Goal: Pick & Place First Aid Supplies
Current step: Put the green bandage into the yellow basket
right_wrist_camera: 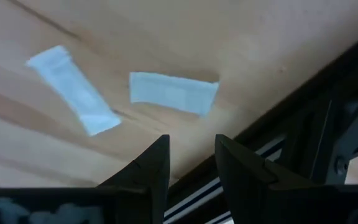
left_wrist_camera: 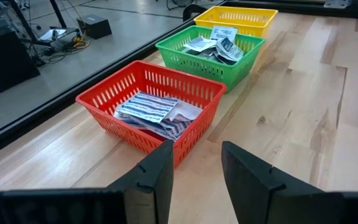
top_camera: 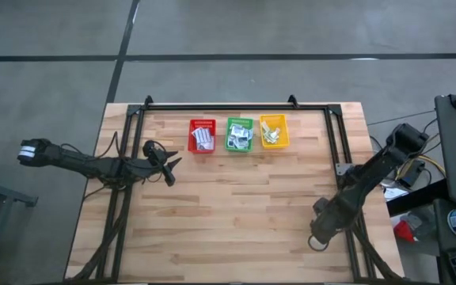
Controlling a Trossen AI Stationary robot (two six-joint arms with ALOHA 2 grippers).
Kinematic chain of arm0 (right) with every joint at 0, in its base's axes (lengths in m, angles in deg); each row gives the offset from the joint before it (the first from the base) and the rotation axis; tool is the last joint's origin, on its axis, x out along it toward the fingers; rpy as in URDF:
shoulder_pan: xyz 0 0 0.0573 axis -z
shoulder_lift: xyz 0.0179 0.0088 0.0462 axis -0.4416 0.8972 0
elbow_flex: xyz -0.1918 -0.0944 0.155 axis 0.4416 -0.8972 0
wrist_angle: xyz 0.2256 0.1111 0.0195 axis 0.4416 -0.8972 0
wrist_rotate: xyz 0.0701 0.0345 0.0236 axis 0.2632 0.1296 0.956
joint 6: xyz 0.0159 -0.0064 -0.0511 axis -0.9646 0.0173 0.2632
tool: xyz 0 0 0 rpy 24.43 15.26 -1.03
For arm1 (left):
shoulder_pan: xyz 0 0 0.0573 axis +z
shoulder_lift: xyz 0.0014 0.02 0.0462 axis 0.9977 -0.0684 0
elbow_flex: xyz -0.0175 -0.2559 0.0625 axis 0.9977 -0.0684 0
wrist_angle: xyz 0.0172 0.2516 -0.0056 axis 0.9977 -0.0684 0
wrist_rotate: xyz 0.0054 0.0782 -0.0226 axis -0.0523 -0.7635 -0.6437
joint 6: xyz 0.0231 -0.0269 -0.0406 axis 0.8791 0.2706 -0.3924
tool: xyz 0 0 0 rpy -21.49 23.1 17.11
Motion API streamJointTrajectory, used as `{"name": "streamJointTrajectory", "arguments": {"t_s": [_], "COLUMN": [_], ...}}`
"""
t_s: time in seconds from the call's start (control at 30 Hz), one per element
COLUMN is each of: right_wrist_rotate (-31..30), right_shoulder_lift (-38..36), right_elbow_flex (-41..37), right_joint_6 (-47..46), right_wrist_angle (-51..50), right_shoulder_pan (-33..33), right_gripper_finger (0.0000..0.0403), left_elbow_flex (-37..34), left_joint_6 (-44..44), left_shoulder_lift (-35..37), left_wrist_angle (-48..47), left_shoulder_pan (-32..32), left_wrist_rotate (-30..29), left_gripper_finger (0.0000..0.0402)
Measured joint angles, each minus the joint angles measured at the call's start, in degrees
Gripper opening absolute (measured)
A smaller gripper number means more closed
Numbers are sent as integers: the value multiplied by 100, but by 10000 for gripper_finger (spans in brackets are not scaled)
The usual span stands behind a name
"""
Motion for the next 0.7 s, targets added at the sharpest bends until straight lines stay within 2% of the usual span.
{"name": "streamJointTrajectory", "arguments": {"t_s": [0.57,0.7], "right_wrist_rotate": [78,84], "right_shoulder_lift": [1207,1266], "right_elbow_flex": [0,1], "right_joint_6": [372,411], "right_wrist_angle": [432,452], "right_shoulder_pan": [7,7], "right_gripper_finger": [123,115], "left_elbow_flex": [-2,0], "left_joint_6": [0,0], "left_shoulder_lift": [0,2], "left_wrist_angle": [-2,0], "left_shoulder_pan": [0,0], "left_wrist_rotate": [1,66], "left_gripper_finger": [133,133]}}
